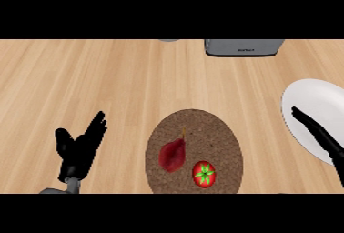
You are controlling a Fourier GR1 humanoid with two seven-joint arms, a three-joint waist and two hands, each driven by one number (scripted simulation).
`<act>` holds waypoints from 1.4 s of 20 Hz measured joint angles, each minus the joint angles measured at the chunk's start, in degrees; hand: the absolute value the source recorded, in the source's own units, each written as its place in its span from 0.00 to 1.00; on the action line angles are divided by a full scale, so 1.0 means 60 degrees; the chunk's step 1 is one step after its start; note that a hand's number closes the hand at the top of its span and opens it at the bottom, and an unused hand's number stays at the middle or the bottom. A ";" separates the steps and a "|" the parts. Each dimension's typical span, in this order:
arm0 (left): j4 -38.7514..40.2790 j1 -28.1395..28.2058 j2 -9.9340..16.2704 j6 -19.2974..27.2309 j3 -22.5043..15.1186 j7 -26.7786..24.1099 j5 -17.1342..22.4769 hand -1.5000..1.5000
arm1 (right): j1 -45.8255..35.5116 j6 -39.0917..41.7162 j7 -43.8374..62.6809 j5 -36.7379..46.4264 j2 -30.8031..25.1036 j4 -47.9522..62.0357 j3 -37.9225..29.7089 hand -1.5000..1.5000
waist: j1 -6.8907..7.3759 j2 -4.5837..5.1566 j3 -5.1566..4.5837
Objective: Pick the tomato from the placemat and place it in the plate
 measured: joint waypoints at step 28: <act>-0.0176 0.0136 -0.0678 -0.0563 0.0638 0.0296 -0.0826 0.50 | -0.1426 0.1358 0.5032 0.5083 0.3294 0.1118 0.4768 0.00 | 0.0069 0.0010 0.0022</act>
